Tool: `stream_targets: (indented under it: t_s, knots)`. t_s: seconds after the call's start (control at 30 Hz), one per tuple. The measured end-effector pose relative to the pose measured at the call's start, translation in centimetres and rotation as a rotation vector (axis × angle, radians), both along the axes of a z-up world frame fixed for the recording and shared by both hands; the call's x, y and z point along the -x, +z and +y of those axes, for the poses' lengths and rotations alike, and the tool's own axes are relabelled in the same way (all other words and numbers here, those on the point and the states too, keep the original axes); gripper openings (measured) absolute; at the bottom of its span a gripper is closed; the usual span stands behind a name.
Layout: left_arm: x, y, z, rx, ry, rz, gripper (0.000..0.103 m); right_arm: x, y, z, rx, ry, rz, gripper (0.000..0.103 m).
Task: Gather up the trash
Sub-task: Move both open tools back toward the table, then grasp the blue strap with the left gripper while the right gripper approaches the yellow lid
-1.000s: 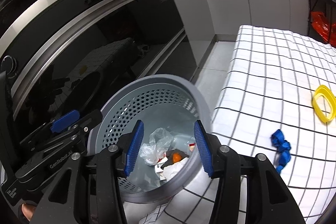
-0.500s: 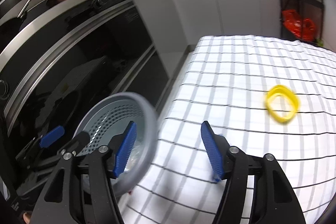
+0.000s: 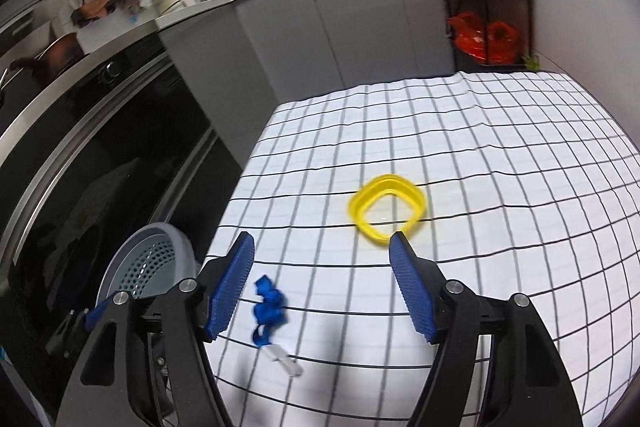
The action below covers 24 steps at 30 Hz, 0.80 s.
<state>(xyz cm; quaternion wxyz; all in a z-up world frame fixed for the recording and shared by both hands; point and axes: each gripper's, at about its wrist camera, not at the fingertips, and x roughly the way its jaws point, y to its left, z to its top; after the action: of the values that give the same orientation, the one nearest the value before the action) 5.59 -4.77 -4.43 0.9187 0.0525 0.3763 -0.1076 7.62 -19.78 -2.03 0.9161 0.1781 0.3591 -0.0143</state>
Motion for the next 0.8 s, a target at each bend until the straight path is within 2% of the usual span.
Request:
stream_targets:
  t_s: [0.27, 0.47, 0.57, 0.67, 0.73, 0.77, 0.8]
  knots:
    - [-1.0, -3.1, -4.3, -0.002, -0.04, 0.09, 0.091, 1.0, -0.5, -2.9, 0.001, -0.041, 0.013, 0.067]
    - [-1.3, -4.7, -6.1, -0.045, -0.046, 0.096, 0.089, 0.6, -1.2, -4.3, -0.017, -0.064, 0.026, 0.067]
    - [-1.7, -5.3, -6.5, -0.063, -0.049, 0.103, 0.077, 0.0, -1.5, -4.6, -0.008, -0.065, 0.033, 0.067]
    - [-2.2, -5.8, -6.7, -0.071, -0.056, 0.119, 0.06, -0.6, -2.1, -4.8, 0.005, -0.07, 0.047, 0.067]
    - [-2.5, -6.1, -6.8, -0.072, -0.059, 0.132, 0.041, -1.1, -2.7, -5.0, 0.017, -0.072, 0.063, 0.067]
    - [-2.7, -6.3, -6.9, -0.069, -0.063, 0.139, 0.035, -1.3, -3.0, -5.0, 0.024, -0.072, 0.071, 0.067]
    - [-2.9, -6.3, -6.9, -0.065, -0.067, 0.148, 0.02, -1.6, -3.4, -4.9, 0.031, -0.069, 0.081, 0.067]
